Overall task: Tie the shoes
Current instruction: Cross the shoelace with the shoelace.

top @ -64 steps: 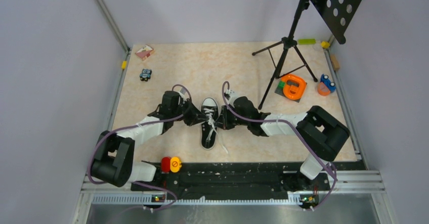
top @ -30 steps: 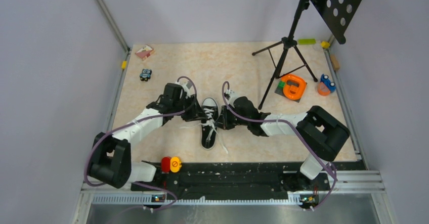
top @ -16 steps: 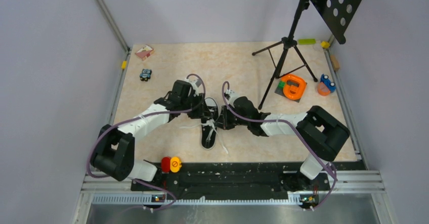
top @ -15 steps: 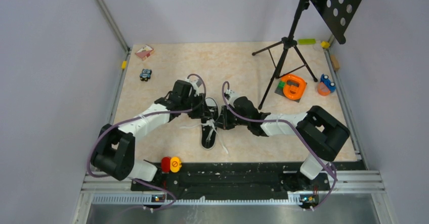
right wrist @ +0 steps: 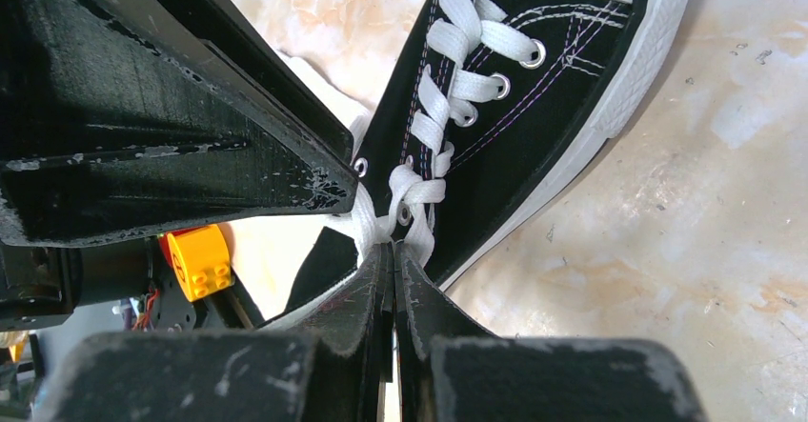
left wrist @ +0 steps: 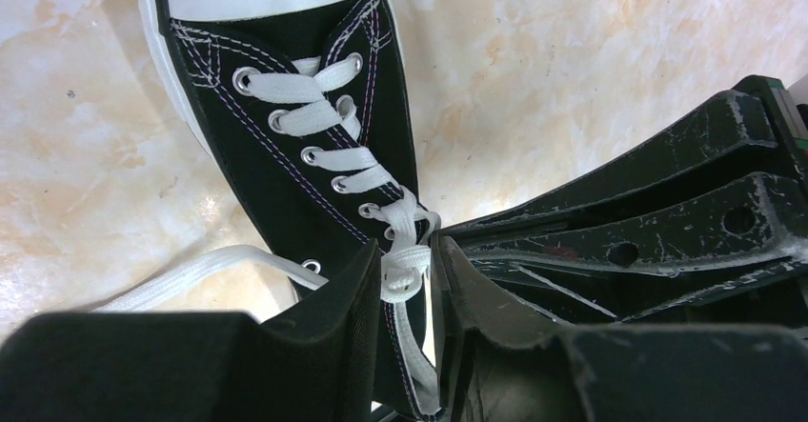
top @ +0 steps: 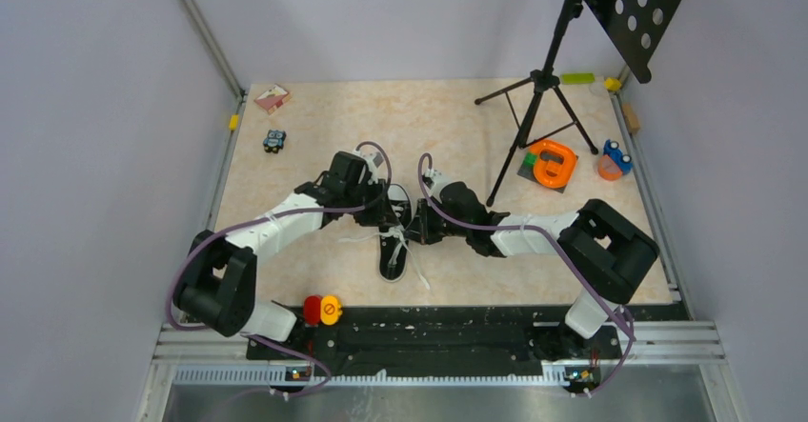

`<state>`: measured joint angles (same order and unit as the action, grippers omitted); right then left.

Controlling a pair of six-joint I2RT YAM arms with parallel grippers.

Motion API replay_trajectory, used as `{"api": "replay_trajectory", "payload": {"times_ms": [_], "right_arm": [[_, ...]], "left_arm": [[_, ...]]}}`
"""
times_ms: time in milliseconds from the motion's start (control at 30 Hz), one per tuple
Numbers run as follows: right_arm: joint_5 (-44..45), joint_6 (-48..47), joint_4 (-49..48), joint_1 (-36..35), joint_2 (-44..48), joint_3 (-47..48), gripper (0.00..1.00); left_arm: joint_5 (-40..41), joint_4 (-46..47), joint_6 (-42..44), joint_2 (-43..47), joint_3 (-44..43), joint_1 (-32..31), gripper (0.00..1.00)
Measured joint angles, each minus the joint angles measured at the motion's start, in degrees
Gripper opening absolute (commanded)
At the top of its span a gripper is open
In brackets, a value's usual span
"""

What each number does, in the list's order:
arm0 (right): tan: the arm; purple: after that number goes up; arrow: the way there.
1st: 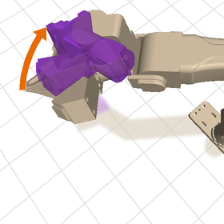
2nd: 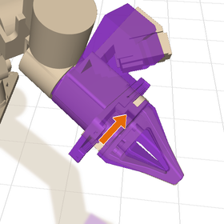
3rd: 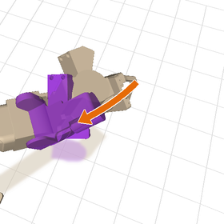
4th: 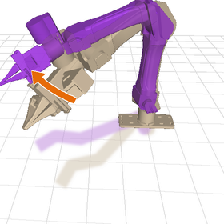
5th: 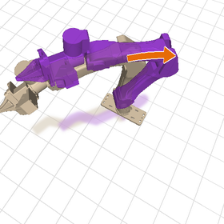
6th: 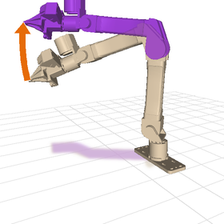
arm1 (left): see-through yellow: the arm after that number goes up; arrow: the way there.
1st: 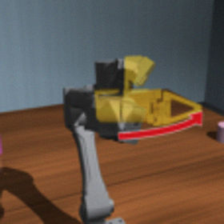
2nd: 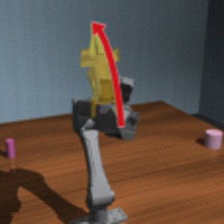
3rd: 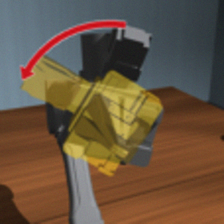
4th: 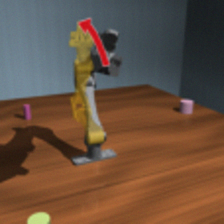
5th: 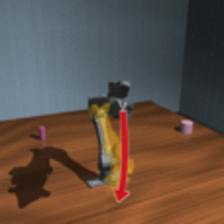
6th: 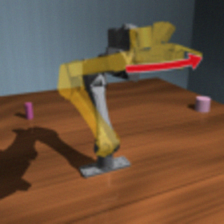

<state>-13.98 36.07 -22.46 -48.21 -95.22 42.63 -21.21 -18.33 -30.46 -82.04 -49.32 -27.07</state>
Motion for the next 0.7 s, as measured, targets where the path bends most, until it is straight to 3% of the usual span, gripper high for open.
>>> {"api": "replay_trajectory", "payload": {"times_ms": [700], "right_arm": [[0.0, 0.0, 0.0, 0.0, 0.0, 0.0, 0.0]], "left_arm": [[1.0, -2.5, 0.4, 0.0, -0.5, -0.9, 0.26]]}}
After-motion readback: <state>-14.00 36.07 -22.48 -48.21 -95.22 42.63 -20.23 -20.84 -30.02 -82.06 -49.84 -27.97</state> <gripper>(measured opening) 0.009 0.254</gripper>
